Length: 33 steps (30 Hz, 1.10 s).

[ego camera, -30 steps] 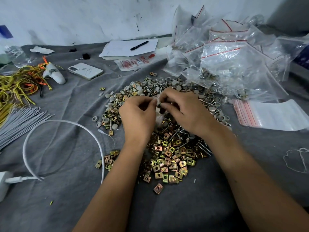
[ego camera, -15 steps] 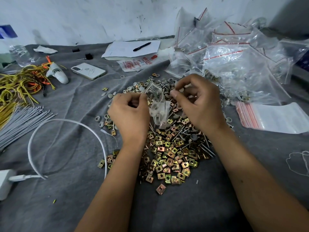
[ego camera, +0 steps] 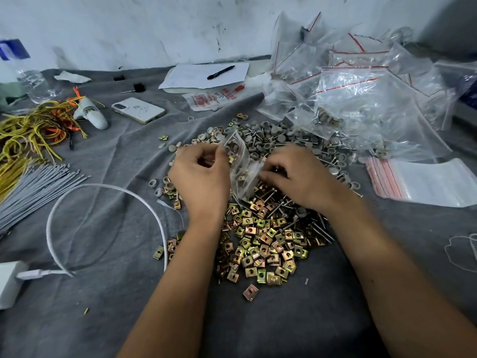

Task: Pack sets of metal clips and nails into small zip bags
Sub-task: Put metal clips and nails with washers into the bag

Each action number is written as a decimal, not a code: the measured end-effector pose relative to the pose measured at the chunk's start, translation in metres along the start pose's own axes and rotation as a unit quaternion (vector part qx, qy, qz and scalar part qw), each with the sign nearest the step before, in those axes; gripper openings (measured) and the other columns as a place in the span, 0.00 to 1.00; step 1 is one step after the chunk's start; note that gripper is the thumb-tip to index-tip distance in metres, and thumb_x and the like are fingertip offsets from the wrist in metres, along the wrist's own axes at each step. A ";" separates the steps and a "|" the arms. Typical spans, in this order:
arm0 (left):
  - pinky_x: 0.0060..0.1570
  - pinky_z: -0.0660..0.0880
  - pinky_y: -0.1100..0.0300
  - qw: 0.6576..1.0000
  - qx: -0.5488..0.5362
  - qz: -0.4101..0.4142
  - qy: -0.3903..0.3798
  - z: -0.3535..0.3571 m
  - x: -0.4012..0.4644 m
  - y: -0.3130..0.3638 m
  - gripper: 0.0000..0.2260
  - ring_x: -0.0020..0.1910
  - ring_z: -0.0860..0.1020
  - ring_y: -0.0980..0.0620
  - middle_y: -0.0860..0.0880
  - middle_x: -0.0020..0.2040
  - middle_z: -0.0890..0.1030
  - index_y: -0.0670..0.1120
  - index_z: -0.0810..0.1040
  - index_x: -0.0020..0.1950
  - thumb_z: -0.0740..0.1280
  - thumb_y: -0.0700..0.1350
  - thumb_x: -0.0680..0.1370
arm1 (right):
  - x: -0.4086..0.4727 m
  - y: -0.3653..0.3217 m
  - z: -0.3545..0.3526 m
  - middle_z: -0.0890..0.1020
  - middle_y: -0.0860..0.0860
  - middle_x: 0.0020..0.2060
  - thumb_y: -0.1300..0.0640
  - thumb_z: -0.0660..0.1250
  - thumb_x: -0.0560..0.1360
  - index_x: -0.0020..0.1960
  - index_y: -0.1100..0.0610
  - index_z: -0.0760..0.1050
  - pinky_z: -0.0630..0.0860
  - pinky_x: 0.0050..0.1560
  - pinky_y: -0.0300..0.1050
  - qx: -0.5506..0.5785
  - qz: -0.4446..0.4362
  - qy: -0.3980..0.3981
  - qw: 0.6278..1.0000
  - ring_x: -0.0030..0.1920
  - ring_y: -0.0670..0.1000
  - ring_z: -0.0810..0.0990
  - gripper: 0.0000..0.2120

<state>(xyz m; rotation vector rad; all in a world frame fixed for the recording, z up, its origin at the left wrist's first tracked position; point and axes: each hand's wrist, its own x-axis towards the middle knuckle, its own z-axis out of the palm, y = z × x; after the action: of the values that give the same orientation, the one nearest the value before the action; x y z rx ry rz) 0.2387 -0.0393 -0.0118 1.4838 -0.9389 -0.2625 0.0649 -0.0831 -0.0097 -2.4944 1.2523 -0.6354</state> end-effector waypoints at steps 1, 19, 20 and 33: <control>0.45 0.81 0.49 1.000 0.008 0.005 -0.012 0.001 0.000 -0.001 0.05 0.41 0.82 0.50 0.51 0.39 0.84 0.52 0.85 0.43 0.74 0.43 0.76 | 0.000 -0.001 -0.001 0.77 0.46 0.43 0.50 0.69 0.79 0.50 0.55 0.82 0.73 0.48 0.46 0.023 0.007 0.058 0.998 0.45 0.47 0.75 0.09; 0.39 0.72 0.65 0.987 0.068 0.091 -0.114 0.012 -0.008 -0.005 0.03 0.40 0.80 0.53 0.52 0.40 0.82 0.46 0.89 0.46 0.75 0.44 0.77 | -0.003 -0.005 -0.002 0.85 0.46 0.40 0.57 0.74 0.77 0.53 0.56 0.84 0.82 0.41 0.39 0.165 -0.039 0.233 0.958 0.41 0.43 0.85 0.06; 0.40 0.74 0.63 0.988 0.064 0.085 -0.114 0.012 -0.007 -0.006 0.03 0.40 0.80 0.53 0.52 0.40 0.83 0.46 0.89 0.46 0.75 0.44 0.77 | -0.003 -0.004 -0.004 0.85 0.47 0.39 0.56 0.73 0.78 0.52 0.57 0.83 0.82 0.39 0.40 0.168 -0.033 0.260 0.950 0.39 0.44 0.85 0.05; 0.36 0.73 0.62 0.991 0.051 0.049 -0.116 0.013 -0.005 -0.010 0.04 0.37 0.80 0.54 0.53 0.39 0.84 0.47 0.89 0.45 0.75 0.44 0.78 | -0.007 0.021 -0.018 0.82 0.44 0.38 0.42 0.79 0.70 0.44 0.49 0.84 0.76 0.41 0.43 0.017 0.100 -0.013 0.995 0.40 0.44 0.80 0.11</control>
<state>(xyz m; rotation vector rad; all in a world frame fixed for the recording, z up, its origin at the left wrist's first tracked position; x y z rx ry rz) 0.2307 -0.0469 -0.0249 1.5174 -1.2239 -0.3249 0.0375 -0.0906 -0.0051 -2.3036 1.4447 -0.5672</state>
